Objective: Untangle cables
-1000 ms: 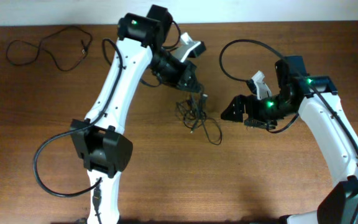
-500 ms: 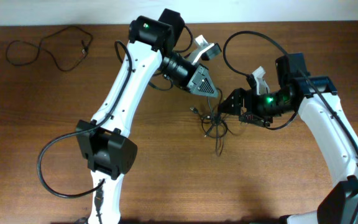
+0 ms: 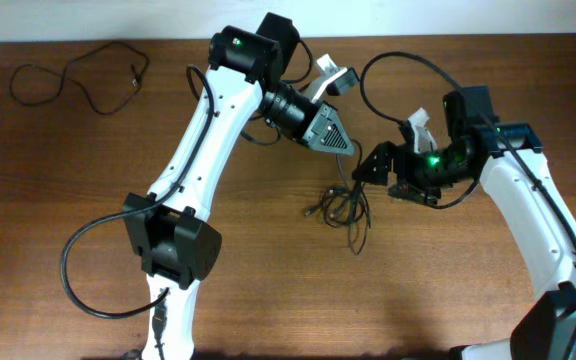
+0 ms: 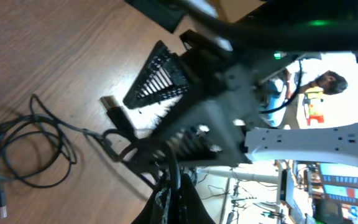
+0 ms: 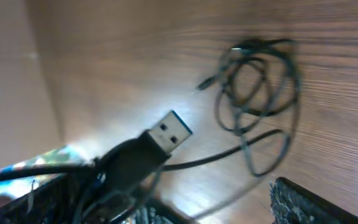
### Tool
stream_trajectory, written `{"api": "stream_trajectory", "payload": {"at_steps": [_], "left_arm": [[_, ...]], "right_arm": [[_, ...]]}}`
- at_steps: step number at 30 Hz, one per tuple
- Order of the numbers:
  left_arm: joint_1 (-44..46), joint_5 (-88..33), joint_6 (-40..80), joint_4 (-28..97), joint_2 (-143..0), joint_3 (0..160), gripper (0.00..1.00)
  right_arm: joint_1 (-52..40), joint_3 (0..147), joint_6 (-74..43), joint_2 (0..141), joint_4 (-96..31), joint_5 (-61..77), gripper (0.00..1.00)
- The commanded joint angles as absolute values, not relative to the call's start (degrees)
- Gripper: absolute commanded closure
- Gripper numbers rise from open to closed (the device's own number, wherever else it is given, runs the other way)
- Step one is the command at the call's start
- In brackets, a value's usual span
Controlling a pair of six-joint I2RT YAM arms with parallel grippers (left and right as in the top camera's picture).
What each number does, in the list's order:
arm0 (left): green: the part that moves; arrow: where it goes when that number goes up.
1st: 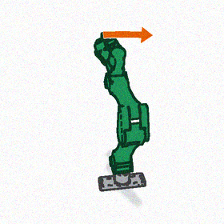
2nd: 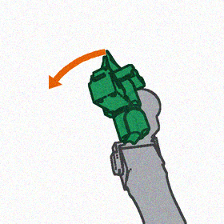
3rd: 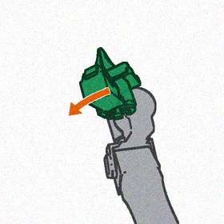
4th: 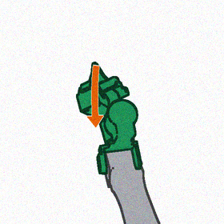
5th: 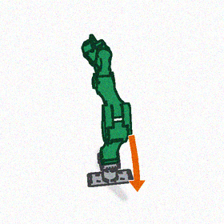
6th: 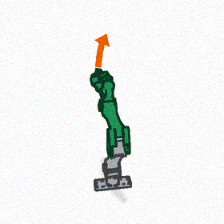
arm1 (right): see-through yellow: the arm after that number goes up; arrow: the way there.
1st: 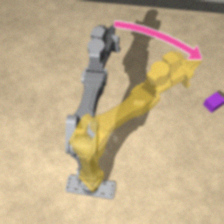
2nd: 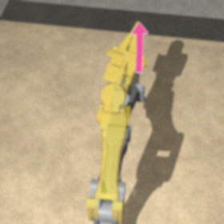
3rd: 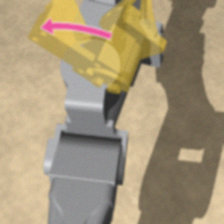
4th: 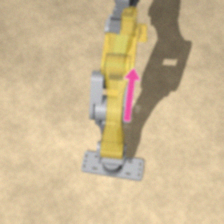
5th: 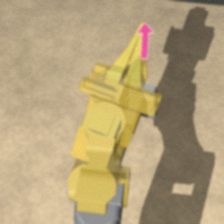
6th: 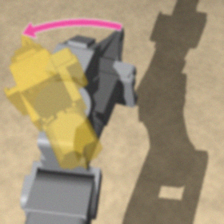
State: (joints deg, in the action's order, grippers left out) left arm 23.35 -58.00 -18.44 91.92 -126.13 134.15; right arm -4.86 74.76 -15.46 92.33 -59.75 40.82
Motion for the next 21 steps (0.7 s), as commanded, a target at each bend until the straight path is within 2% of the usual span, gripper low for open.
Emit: {"api": "stream_trajectory", "payload": {"at_steps": [1,5,9,15,18,21], "left_arm": [[23.53,-62.17,-18.50,91.83,-125.86,135.04,1.00],[22.35,-61.30,-18.50,91.31,-125.86,135.09,1.00],[16.47,-65.41,-16.05,91.48,-125.84,135.76,1.00],[8.69,-64.99,-15.09,93.34,-125.84,135.87,1.00],[5.69,-61.58,-8.67,94.15,-125.84,135.87,1.00],[5.28,-61.63,-8.43,95.26,-125.84,135.87,1.00]], "right_arm": [[-4.91,72.53,-19.07,92.53,-59.94,31.62,0.01],[-4.86,70.35,-21.17,92.53,-60.84,23.38,0.01],[-4.84,68.77,-26.02,92.53,-63.24,12.93,0.01],[-4.84,68.34,-26.02,92.53,-64.16,12.80,0.01],[-4.84,68.34,-26.04,92.53,-64.05,13.72,0.01],[-4.84,68.34,-25.32,92.53,-62.85,22.24,0.01]]}}
